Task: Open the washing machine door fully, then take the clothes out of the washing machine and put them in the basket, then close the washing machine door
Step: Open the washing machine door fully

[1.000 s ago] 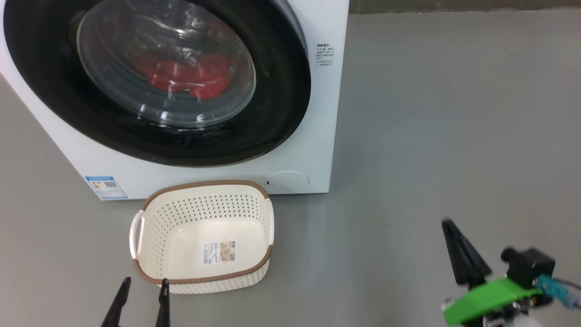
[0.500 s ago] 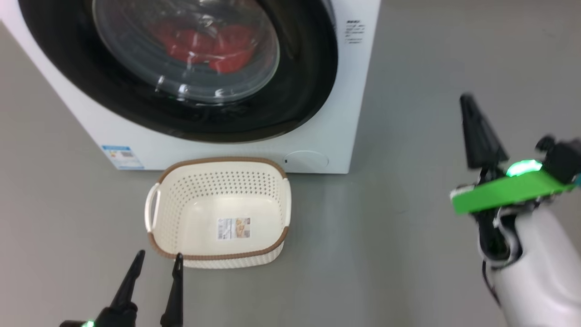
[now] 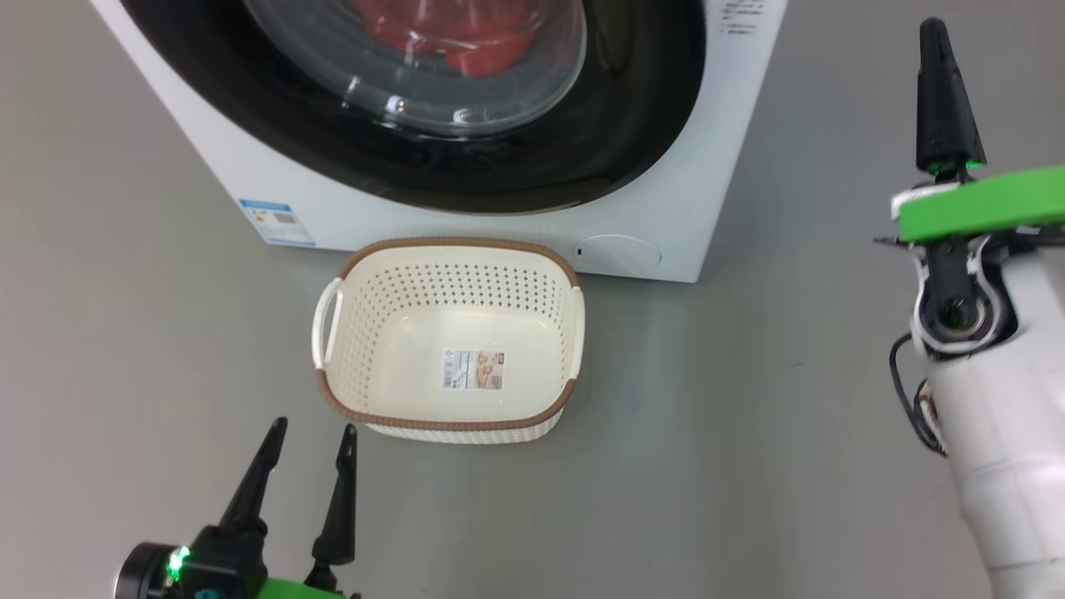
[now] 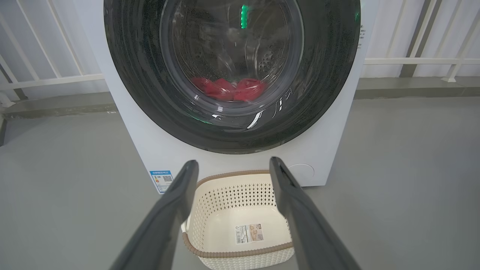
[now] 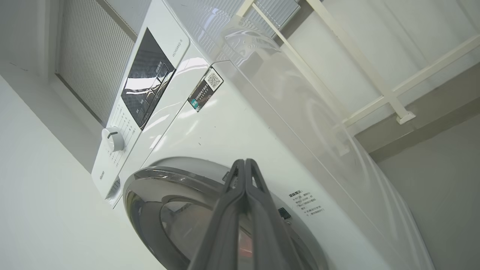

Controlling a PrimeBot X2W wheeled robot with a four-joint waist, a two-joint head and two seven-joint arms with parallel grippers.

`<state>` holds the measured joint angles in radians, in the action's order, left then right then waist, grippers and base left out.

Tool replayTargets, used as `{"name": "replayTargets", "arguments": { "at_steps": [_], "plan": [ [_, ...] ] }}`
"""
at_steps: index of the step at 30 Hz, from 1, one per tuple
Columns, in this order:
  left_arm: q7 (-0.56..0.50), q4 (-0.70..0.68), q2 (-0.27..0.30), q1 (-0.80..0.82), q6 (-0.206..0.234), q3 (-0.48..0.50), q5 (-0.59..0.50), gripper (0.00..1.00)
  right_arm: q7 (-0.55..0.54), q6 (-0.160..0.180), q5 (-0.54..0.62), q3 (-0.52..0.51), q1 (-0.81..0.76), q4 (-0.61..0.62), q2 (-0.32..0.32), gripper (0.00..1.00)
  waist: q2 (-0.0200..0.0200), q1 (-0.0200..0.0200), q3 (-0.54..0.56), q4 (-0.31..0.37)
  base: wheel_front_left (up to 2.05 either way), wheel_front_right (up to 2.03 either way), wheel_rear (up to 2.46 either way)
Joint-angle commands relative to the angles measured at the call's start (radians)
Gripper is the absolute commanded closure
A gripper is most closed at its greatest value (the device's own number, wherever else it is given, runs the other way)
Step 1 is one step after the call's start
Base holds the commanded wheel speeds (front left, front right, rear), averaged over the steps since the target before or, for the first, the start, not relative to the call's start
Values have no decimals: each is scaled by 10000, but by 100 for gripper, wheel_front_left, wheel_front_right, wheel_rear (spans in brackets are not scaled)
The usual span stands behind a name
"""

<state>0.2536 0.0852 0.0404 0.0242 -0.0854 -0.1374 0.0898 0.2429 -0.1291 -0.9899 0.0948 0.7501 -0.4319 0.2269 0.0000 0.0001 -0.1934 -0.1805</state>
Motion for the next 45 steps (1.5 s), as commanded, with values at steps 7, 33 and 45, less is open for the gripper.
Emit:
{"name": "replayTargets", "arguments": {
  "at_steps": [7,33,45],
  "plan": [
    [82,-176,100,692,-66,109,229,0,-1900,-16,-3211,898,1494,-343,641,100,0,0,-517,-454,0,0,0],
    [82,97,99,1536,-254,-582,854,0,-5621,-16,-5757,985,4637,-3030,1701,100,0,-1,-1860,-1561,0,0,0],
    [82,137,99,1900,-326,-964,1103,0,-6861,-16,-5877,1228,5872,-4401,1669,100,0,-1,-2397,-1897,0,0,0]
  ]
}}
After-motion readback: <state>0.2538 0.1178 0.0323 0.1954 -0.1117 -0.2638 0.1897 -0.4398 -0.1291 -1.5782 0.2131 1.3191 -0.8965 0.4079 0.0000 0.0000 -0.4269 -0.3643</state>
